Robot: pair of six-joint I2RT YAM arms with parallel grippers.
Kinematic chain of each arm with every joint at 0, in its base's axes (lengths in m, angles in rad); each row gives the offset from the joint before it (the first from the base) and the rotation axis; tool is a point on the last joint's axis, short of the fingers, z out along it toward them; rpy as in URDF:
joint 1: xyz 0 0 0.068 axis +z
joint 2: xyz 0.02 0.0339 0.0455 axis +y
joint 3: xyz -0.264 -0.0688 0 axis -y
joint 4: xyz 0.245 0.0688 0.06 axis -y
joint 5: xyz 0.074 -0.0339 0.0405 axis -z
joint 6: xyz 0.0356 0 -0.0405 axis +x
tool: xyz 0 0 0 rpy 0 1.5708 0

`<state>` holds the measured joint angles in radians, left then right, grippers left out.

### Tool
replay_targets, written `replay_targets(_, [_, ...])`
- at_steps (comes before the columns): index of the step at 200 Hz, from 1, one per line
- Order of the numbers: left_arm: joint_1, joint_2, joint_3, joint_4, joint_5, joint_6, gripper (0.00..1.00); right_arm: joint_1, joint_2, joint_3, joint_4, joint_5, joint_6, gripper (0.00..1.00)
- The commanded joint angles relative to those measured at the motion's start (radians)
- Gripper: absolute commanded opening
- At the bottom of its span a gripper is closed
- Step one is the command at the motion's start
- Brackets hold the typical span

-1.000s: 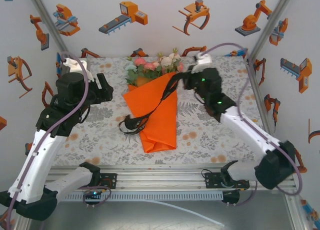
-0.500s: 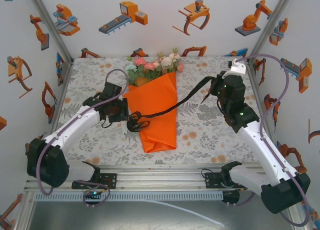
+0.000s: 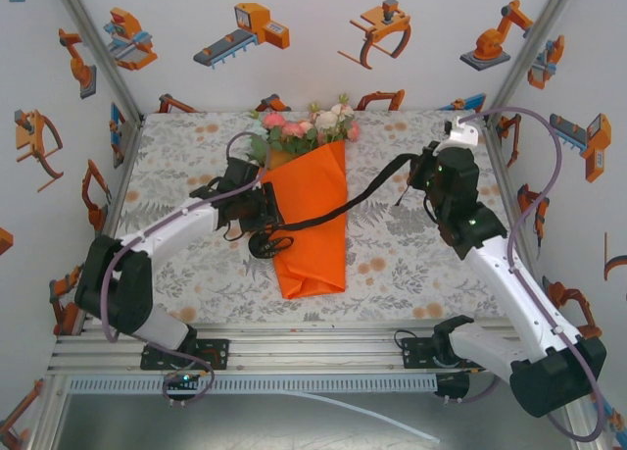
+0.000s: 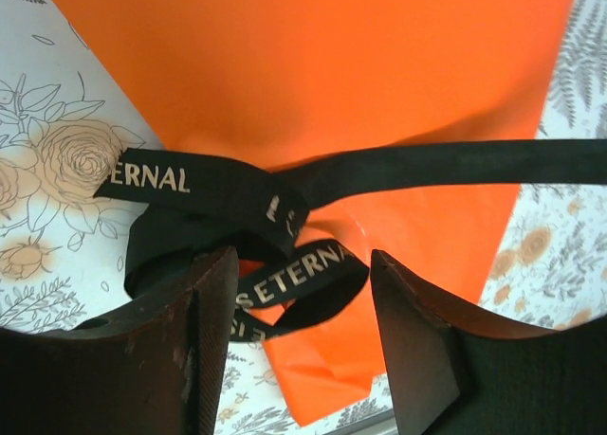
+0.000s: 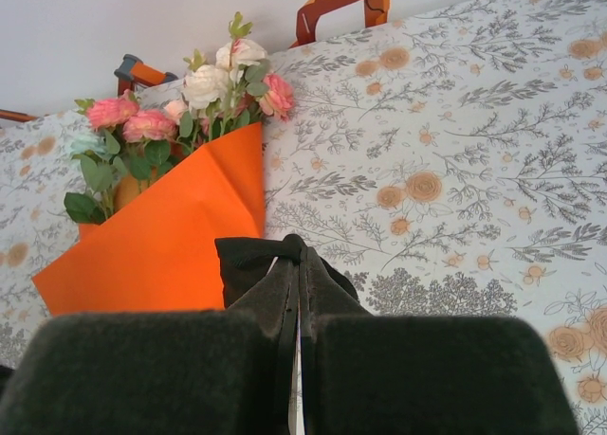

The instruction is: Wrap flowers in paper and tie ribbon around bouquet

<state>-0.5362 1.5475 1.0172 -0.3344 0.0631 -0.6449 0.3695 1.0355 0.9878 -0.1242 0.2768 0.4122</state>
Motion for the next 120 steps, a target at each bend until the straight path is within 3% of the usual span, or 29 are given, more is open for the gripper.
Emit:
replay_targets(1, [-0.003,0.027,0.033,0.008,-0.025,-0.054,0.53,-0.004,-0.009,0.0,-0.007,-0.01,0.007,0.0])
replay_targets(19, [-0.003,0.034,0.032,0.011,-0.048,-0.052,0.4,-0.004,-0.016,-0.001,-0.01,-0.008,0.007,0.0])
replay_targets(34, [0.009,0.03,0.064,-0.037,-0.069,-0.031,0.0,-0.004,-0.027,0.001,-0.016,0.011,0.008,0.0])
replay_targets(62, [0.114,-0.19,0.107,-0.179,-0.206,-0.026,0.0,-0.022,-0.107,0.006,-0.058,0.219,-0.026,0.0])
replay_targets(87, [0.278,-0.475,0.194,-0.39,-0.315,-0.052,0.0,-0.066,-0.258,-0.02,-0.052,0.55,-0.13,0.0])
replay_targets(100, [0.339,-0.626,0.223,-0.484,-0.427,-0.077,0.0,-0.069,-0.357,-0.076,0.036,0.771,-0.226,0.0])
replay_targets(120, [0.382,-0.853,0.203,-0.576,-0.677,-0.123,0.0,-0.073,-0.51,-0.15,0.139,0.982,-0.329,0.0])
